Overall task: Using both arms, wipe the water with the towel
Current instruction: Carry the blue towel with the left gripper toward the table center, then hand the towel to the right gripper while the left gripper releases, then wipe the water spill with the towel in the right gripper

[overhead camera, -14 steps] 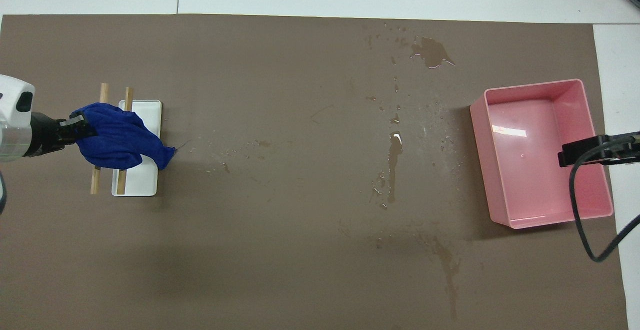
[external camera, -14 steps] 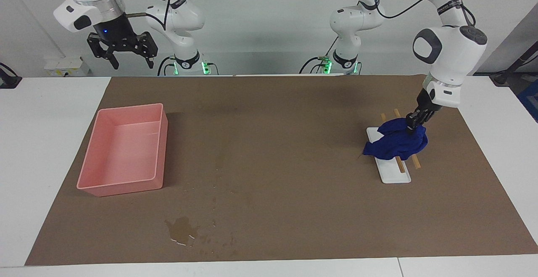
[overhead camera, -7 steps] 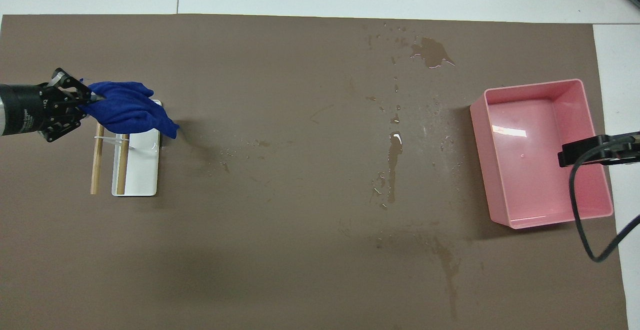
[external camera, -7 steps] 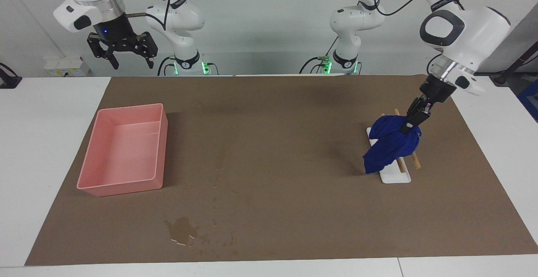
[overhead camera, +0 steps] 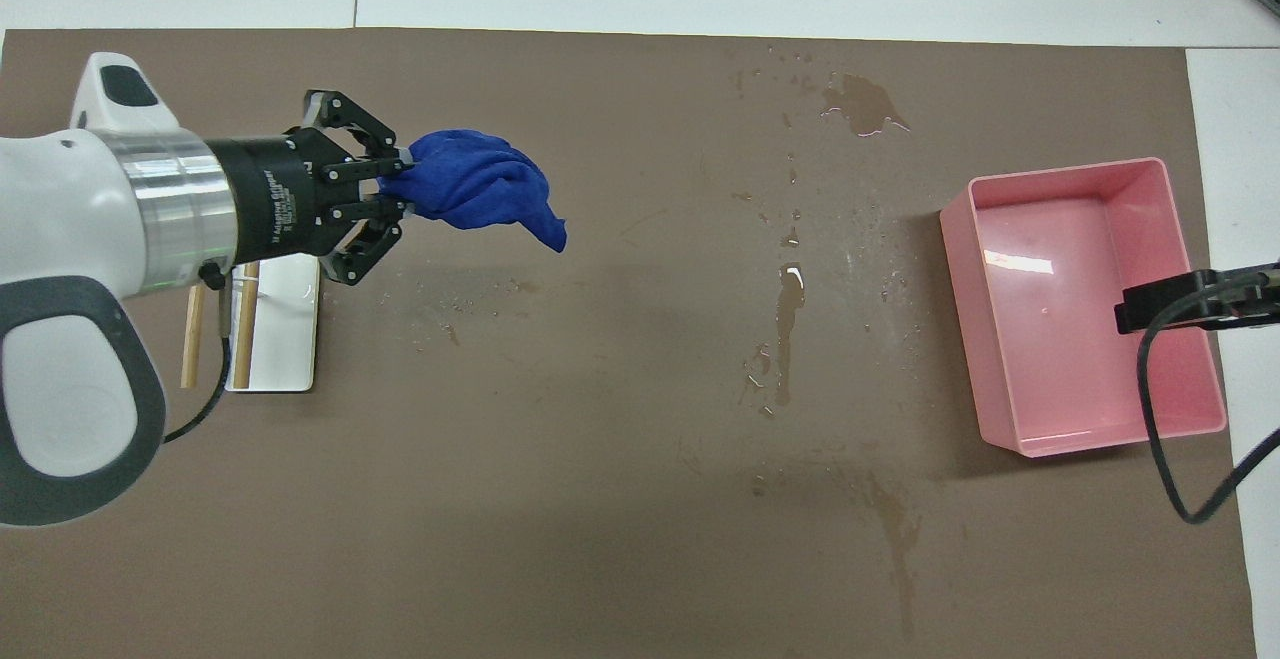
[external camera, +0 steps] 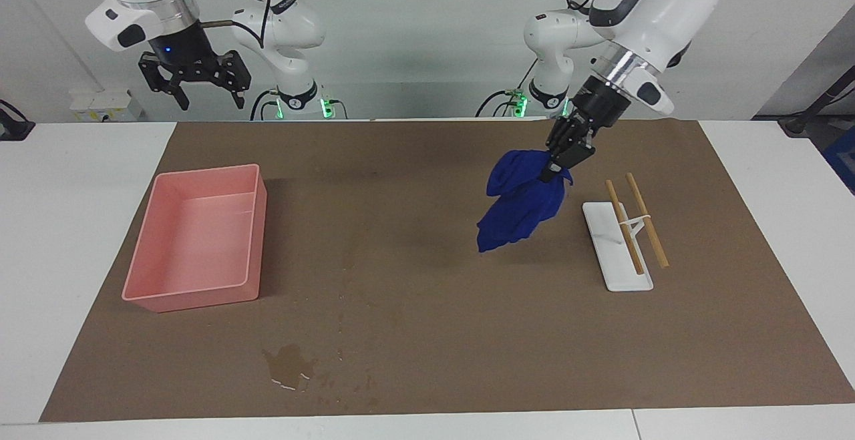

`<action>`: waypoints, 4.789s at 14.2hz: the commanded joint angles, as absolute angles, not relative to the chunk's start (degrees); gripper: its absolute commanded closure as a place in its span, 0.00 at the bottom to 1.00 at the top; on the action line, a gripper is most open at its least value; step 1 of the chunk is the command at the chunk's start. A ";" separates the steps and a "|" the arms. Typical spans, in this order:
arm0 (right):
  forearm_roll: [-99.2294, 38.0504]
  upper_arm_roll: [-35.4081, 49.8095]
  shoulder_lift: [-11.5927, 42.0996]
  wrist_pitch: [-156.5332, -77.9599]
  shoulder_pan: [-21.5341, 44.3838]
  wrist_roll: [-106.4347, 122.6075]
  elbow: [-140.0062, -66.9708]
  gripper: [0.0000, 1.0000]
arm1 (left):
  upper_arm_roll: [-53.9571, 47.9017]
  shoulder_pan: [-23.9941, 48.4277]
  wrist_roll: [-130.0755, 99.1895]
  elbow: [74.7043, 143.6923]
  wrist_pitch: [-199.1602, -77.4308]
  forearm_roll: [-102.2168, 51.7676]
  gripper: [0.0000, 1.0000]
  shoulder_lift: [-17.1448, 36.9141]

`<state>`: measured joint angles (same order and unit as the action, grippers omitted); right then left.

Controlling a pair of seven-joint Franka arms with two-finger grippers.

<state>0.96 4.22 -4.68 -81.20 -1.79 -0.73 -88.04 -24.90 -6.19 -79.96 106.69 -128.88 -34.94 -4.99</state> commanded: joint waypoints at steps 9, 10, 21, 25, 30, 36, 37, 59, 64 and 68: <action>-17.01 4.48 -6.59 -101.13 -2.03 -33.39 -99.13 0.00 | -33.05 -1.58 -102.66 109.16 -141.50 -36.04 1.00 -6.06; -21.66 4.48 -6.50 -104.12 -1.85 -40.79 -100.36 0.00 | -33.05 -1.58 -102.66 109.16 -141.59 -36.04 1.00 -6.06; -35.95 5.01 0.52 -130.41 15.63 -86.55 -104.33 0.00 | -33.13 4.21 -103.80 110.13 -147.39 -36.04 1.00 -5.98; -36.12 5.01 0.35 -131.40 17.84 -88.42 -106.08 0.00 | -33.13 5.97 -103.89 110.83 -147.39 -36.04 1.00 -6.33; -36.04 5.10 0.09 -130.17 19.25 -85.62 -107.31 0.51 | -33.13 8.52 -104.24 111.09 -147.22 -36.04 1.00 -6.50; -36.04 5.10 0.18 -126.83 18.98 -85.43 -106.61 1.00 | -33.05 9.14 -104.59 111.27 -147.04 -36.04 1.00 -6.68; -36.04 5.10 0.18 -126.39 18.81 -84.73 -106.61 1.00 | -33.05 8.79 -104.33 111.27 -146.87 -36.04 1.00 -6.68; -25.93 5.01 -3.35 -125.41 18.55 -33.05 -131.92 1.00 | -32.43 -21.71 -22.37 97.85 -107.10 -2.31 0.00 -3.53; -25.84 4.75 -1.32 -130.25 10.91 -18.30 -131.40 1.00 | -30.94 -21.80 -2.21 90.62 -89.67 2.90 0.00 -1.58; -25.58 4.75 1.31 -134.72 10.90 -17.40 -130.69 1.00 | -29.27 -20.49 -0.35 89.04 -86.84 2.73 0.00 -0.44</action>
<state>-26.61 4.00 -0.69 -131.77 10.69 -17.68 -131.53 -29.28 -21.48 -1.33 91.64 -88.99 1.48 -2.15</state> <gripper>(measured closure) 0.907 0.000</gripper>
